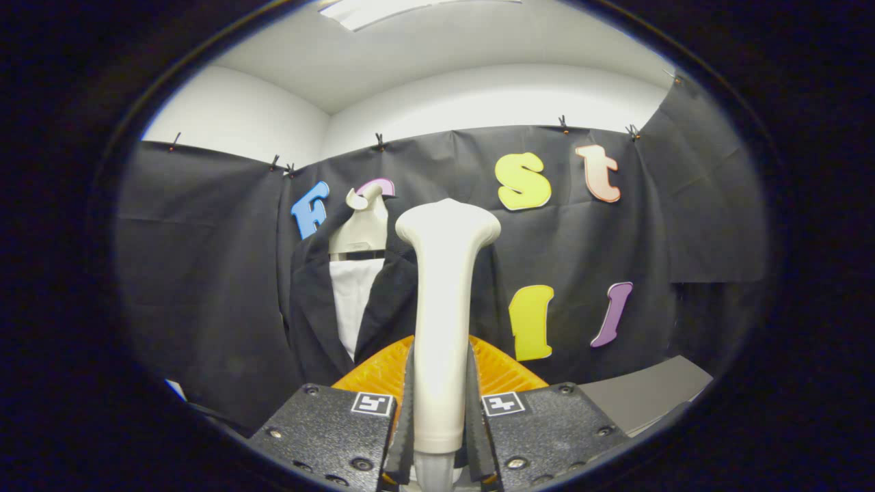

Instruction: Iron the clothes twice with a garment steamer, once on the left side and once on the right side.

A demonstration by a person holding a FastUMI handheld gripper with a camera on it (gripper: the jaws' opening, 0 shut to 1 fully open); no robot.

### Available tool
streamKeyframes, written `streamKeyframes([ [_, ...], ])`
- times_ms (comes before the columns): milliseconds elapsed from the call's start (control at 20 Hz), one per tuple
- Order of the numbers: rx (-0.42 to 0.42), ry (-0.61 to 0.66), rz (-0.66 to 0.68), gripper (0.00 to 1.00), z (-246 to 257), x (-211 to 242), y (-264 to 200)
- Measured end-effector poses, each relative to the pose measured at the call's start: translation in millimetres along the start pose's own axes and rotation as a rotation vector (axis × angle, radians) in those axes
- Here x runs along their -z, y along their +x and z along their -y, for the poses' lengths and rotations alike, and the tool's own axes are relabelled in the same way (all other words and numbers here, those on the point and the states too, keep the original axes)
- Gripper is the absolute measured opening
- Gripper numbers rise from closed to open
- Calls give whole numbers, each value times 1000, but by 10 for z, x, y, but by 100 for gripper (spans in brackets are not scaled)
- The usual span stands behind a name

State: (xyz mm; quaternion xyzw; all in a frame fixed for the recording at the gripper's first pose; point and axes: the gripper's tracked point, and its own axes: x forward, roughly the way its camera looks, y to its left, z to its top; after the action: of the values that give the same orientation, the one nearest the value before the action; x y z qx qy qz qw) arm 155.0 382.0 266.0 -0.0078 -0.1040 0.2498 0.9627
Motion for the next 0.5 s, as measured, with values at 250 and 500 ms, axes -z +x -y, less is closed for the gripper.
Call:
streamKeyframes([
  [250, 6, -17, -14, 34, -152, 51, 238],
  [500, 14, -29, -47, 34, -190, 144, 349],
])
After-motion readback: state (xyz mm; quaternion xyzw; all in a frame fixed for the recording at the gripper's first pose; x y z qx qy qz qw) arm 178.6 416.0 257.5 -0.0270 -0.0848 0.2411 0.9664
